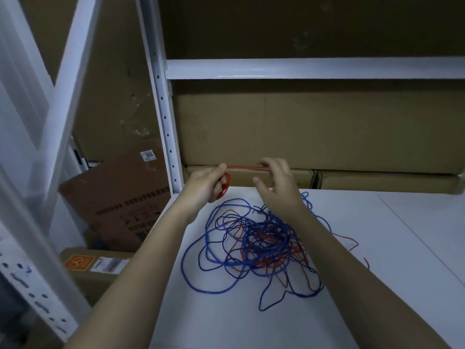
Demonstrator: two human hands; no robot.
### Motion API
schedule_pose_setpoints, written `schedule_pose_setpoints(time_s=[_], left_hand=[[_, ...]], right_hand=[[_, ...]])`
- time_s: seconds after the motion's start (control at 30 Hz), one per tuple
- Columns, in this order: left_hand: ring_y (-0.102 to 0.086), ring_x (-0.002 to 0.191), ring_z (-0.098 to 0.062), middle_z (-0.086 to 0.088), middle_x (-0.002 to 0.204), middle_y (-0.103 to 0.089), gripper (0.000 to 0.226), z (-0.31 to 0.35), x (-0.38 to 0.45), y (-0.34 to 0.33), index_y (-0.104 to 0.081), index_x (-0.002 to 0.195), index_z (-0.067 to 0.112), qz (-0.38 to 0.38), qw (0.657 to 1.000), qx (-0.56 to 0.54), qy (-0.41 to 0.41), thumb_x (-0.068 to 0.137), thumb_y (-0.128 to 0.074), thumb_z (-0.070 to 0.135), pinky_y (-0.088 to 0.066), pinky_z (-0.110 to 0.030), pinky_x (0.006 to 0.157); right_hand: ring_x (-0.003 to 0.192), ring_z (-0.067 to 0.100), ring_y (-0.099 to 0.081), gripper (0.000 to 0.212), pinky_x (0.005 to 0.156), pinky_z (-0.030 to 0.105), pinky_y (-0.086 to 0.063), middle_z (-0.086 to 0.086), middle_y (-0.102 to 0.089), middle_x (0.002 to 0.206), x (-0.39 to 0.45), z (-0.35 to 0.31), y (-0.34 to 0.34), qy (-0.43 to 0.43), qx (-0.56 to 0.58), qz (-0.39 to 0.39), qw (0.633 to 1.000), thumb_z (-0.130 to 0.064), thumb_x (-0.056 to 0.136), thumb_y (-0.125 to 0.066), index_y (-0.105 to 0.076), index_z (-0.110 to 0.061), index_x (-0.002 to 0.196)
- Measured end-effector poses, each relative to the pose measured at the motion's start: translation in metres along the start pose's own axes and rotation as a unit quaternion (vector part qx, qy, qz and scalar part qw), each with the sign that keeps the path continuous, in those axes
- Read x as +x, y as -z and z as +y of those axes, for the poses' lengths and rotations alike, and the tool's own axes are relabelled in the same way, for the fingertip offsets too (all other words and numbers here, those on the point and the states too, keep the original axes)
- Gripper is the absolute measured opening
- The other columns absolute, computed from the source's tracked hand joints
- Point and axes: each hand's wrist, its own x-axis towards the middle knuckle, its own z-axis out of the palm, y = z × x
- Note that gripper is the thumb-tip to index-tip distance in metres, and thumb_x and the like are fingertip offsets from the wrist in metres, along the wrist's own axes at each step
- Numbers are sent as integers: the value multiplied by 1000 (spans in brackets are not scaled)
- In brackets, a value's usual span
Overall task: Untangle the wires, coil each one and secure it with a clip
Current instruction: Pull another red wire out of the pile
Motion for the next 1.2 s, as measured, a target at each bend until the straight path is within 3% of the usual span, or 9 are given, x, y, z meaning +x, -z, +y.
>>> schedule_pose_setpoints(time_s=[0.13,0.23,0.37,0.53,0.73,0.83,0.9,1.1,1.2], left_hand=[[-16,36,-7,5,40,-26,39,-3,1,-6,-47,67,11,-76,992,-98,-3,99,-45,33,-16,-18,38],[-13,36,-7,6,39,-23,37,-2,0,-10,-47,66,11,-93,981,-171,-14,91,-49,38,-11,-21,39],[-17,34,-5,7,37,-25,37,-3,2,-25,-48,70,8,-92,947,-307,-31,94,-42,35,-17,-18,38],[-29,45,-10,3,50,-34,33,-17,12,-64,-49,85,5,-1,920,-387,-63,102,-23,16,-26,-25,55],[-40,50,-8,7,55,-47,28,-28,20,-111,-50,94,7,134,944,-295,-63,104,-24,11,-34,-20,56],[-42,56,-10,3,65,-47,23,-16,26,-127,-51,98,8,199,951,-236,-34,103,-28,9,-37,-19,58],[-44,58,-11,0,70,-47,20,-7,31,-129,-49,98,10,225,955,-190,-26,103,-30,11,-38,-19,59],[-55,56,-3,-3,71,-56,18,0,33,-125,-52,98,6,137,988,-65,-37,103,-36,12,-43,-14,60],[-54,59,-4,5,65,-59,24,-8,26,-124,-55,90,8,88,995,-47,3,104,-36,14,-42,-16,62]], right_hand=[[114,21,-41,36,93,30,-38,3,-55,126,16,3,-2,99,-141,-81,982,-26,100,-46,-53,-21,135],[88,12,-50,28,74,28,-37,-3,-65,95,23,7,-2,66,-61,-82,992,-28,101,-44,-66,-18,116],[94,9,-59,32,79,31,-48,-6,-67,106,28,10,-4,17,12,-91,996,-37,101,-41,-65,-22,117],[84,25,-59,30,67,37,-47,6,-64,102,17,38,1,109,-174,-194,959,-23,104,-34,-56,-17,123],[100,29,-54,46,67,37,-43,12,-55,118,4,62,33,198,-318,-303,876,-2,96,-41,-38,-12,140],[76,23,-60,15,48,28,-30,6,-60,84,4,59,53,335,-321,-256,848,-8,87,-62,-60,-11,101],[56,16,-55,23,42,23,-25,-2,-55,62,10,65,62,415,-296,-192,838,-14,67,-84,-63,-16,75],[69,16,-42,12,57,28,-37,-1,-51,71,39,75,76,510,-191,-61,836,-21,84,-72,-63,-15,82],[70,16,-45,21,62,24,-38,-1,-58,73,41,70,74,470,-106,-36,876,-30,90,-64,-67,-12,80]])
